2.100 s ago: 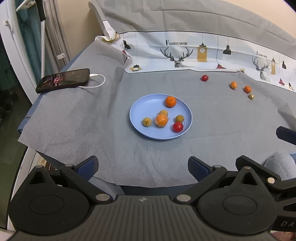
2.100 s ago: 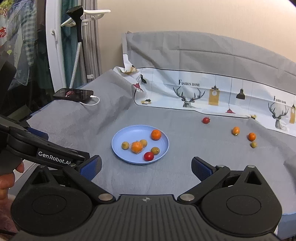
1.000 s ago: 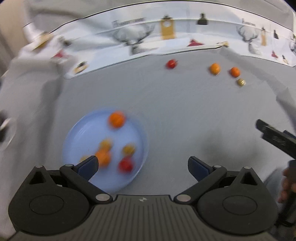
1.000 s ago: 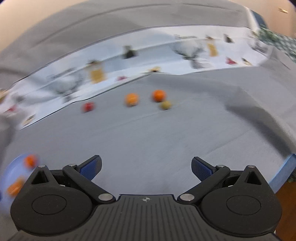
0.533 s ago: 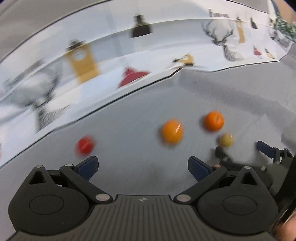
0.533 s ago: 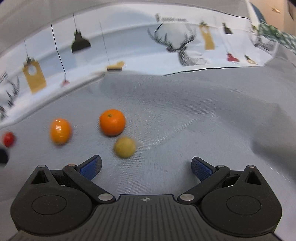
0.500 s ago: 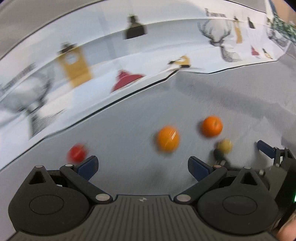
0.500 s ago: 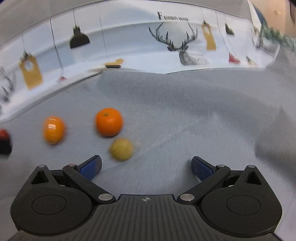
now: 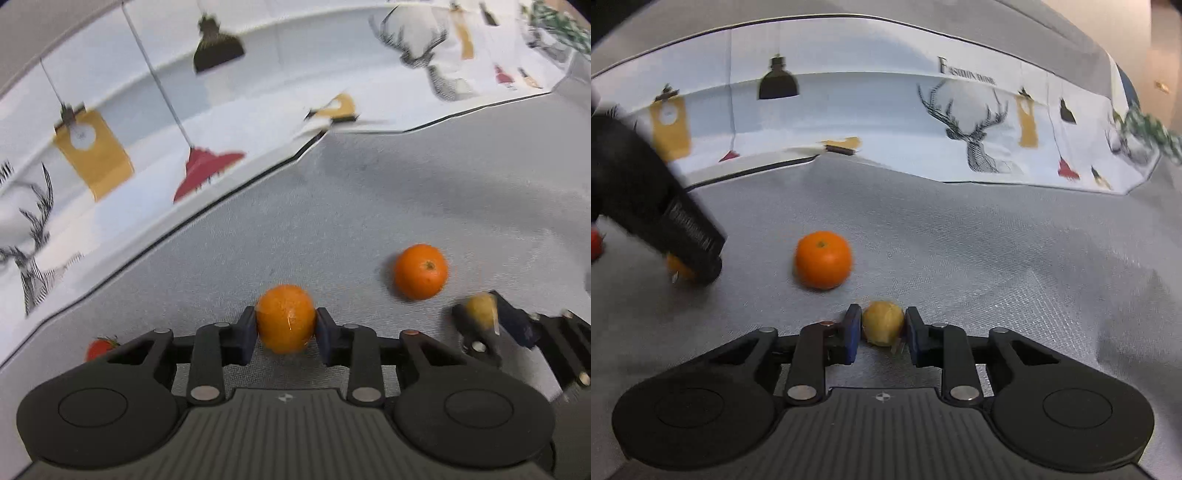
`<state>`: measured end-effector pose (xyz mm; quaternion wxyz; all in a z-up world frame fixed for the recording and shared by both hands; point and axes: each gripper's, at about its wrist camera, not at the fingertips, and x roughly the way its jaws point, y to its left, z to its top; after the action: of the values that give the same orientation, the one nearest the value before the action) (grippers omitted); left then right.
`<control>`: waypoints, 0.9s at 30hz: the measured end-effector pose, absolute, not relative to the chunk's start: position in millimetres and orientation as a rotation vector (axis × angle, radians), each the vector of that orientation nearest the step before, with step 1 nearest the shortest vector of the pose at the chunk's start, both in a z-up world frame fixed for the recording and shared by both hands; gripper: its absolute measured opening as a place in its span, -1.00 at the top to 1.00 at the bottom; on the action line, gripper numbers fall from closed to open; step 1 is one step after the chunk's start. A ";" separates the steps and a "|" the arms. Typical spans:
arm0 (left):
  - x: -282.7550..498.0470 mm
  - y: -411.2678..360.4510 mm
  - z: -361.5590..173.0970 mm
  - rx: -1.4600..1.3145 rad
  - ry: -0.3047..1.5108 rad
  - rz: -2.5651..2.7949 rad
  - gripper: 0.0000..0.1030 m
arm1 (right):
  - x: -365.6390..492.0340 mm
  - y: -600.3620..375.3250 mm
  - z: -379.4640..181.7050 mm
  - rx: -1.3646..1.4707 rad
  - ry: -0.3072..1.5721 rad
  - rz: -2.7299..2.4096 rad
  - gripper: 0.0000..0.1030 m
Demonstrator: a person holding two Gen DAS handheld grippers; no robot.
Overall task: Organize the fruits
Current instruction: 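Grasp a yellow fruit with the right tool while the left grasps the large netted orange, then carry the netted orange and yellow fruit onto the blue plate and open both tools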
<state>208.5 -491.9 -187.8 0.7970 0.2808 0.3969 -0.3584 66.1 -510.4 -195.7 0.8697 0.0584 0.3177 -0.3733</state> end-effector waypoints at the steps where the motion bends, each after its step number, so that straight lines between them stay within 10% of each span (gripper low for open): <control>1: 203.8 -487.0 -182.2 0.599 0.859 -0.767 0.29 | 63.3 -512.2 -194.4 0.140 0.654 -0.780 0.49; 12: 112.3 -291.0 -81.1 0.448 0.964 -0.647 0.29 | -9.3 -522.2 -153.9 0.368 0.571 -0.999 0.49; 27: -19.7 -57.6 -1.2 0.320 0.971 -0.441 0.29 | -135.0 -251.0 -4.6 0.364 0.573 -0.225 0.48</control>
<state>-19.7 -57.6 -1.2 0.8489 0.1521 0.4610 -0.2092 -135.0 -251.0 -4.6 0.9368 0.1783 0.2802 -0.1102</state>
